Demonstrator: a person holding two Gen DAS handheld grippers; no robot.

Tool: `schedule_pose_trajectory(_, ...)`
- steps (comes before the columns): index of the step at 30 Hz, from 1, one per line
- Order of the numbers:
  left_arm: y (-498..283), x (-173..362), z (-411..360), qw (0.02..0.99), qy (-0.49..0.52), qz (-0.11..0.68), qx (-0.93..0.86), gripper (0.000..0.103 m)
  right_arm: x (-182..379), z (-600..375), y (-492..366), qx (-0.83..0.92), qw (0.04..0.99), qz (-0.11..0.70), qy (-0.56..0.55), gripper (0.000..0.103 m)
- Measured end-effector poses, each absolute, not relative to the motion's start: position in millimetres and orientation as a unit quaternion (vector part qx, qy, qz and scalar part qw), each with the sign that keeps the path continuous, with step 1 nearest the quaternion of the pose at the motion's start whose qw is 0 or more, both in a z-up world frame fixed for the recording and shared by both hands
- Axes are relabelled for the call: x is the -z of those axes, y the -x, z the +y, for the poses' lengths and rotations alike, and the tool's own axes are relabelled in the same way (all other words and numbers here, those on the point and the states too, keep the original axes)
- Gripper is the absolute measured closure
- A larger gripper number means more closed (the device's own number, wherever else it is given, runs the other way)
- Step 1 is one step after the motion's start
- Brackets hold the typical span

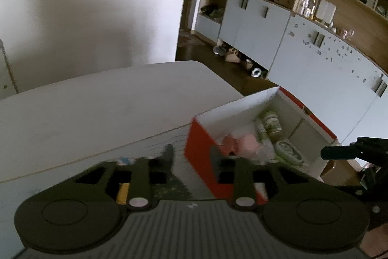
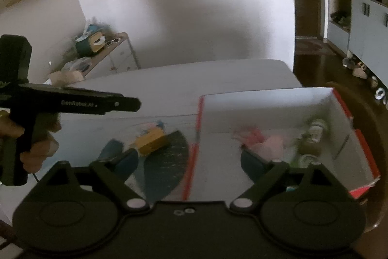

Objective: Organize rigid objects
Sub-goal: 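Withdraw both tools from the box back over the pile, then grasp the pink-haired doll figurine with the left tool while the right tool grasps the yellow box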

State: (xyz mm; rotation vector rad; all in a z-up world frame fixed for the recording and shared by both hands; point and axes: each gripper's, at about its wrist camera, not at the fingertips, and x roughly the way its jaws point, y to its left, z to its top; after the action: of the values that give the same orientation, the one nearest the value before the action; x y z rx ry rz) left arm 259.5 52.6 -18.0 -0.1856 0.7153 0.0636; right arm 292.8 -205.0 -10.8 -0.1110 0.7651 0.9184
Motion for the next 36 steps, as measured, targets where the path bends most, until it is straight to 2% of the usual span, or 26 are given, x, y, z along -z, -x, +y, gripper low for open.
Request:
schedule_pose_trajectory(1, -254.8, 18.1, 57.9, 0.934, 0.092, 0.344, -0.035, 0.045, 11.0, -199.9, -288.8, -0.433, 0.825, 0.360, 0.054, 0.011)
schedule_pose_trajectory(5, -244.8, 17.8, 75.1, 0.935, 0.089, 0.340, -0.044, 0.041, 14.1, -177.0, -276.0, -0.432, 0.824, 0.364, 0.058, 0.011)
schedule_pose_trajectory(7, -239.8, 19.8, 85.9, 0.936, 0.090, 0.337, -0.046, 0.028, 17.0, -165.7, -270.6, -0.431, 0.823, 0.365, 0.060, 0.010)
schedule_pose_trajectory(10, -236.0, 23.2, 100.2, 0.938, 0.082, 0.332, -0.056, 0.021, 22.3, -148.4, -262.5, -0.432, 0.822, 0.366, 0.063, 0.008)
schedule_pose_trajectory(21, -252.0, 69.9, 159.8, 0.918, 0.078, 0.380, -0.085, 0.021, 46.1, -91.9, -248.2, -0.435, 0.826, 0.349, 0.084, 0.001)
schedule_pose_trajectory(28, -260.3, 100.2, 173.5, 0.910, 0.076, 0.401, -0.080, 0.021, 66.7, -63.5, -251.1, -0.447, 0.820, 0.339, 0.118, 0.001)
schedule_pose_trajectory(36, -279.9, 127.2, 169.4, 0.903, 0.062, 0.420, -0.062, 0.021, 92.4, -37.0, -260.2, -0.428, 0.815, 0.368, 0.131, 0.001)
